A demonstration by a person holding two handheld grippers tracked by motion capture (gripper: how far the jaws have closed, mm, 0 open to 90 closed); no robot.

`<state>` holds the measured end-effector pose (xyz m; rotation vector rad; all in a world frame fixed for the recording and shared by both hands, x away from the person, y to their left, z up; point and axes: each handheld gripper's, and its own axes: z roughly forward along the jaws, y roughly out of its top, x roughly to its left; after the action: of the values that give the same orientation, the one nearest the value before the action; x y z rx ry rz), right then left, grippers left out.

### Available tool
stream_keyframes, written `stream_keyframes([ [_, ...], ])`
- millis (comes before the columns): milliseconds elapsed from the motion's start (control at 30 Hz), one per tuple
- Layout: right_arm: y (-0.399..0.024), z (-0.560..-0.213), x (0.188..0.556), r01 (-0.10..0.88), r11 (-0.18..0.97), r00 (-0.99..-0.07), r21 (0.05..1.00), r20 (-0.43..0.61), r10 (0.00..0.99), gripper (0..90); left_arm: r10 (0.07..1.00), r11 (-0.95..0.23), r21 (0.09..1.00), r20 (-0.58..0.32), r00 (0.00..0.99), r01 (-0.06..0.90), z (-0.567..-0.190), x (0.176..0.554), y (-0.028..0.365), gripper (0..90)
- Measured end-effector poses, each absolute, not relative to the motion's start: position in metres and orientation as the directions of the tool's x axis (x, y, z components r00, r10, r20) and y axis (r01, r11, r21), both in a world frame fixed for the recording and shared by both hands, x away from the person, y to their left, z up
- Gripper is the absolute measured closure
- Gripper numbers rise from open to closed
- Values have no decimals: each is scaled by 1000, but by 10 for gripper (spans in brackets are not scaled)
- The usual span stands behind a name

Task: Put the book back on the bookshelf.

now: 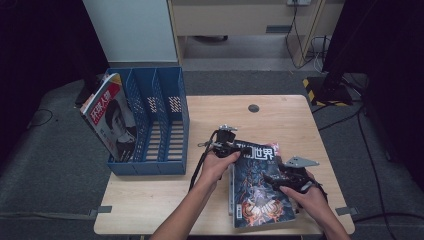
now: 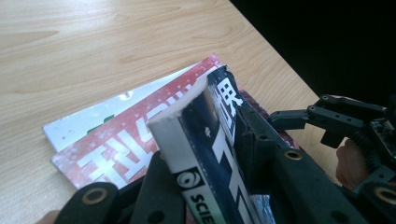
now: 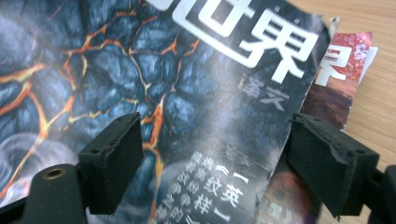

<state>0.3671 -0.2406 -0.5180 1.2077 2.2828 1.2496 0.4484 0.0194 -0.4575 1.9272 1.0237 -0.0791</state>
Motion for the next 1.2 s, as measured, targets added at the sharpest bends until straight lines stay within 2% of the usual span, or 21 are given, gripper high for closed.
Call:
stream_keyframes([
  [267,-244,-520,364,543,257,-616,799,171,769,178,616,-276,695,-402,678,663,-446,449,12,731],
  [600,-241,-519,365,533,284,-621,797,141,771,207,619,-295,692,-387,683,659,-449,450,8,698],
  [800,-240,-519,364,527,297,-624,796,125,772,212,619,-277,679,-416,666,680,-453,451,6,644],
  [1000,-238,-519,364,517,304,-632,800,117,766,212,615,-306,658,-415,670,688,-458,451,2,595],
  [1200,-236,-519,364,517,309,-637,798,118,762,213,624,-291,666,-412,664,687,-461,451,1,634],
])
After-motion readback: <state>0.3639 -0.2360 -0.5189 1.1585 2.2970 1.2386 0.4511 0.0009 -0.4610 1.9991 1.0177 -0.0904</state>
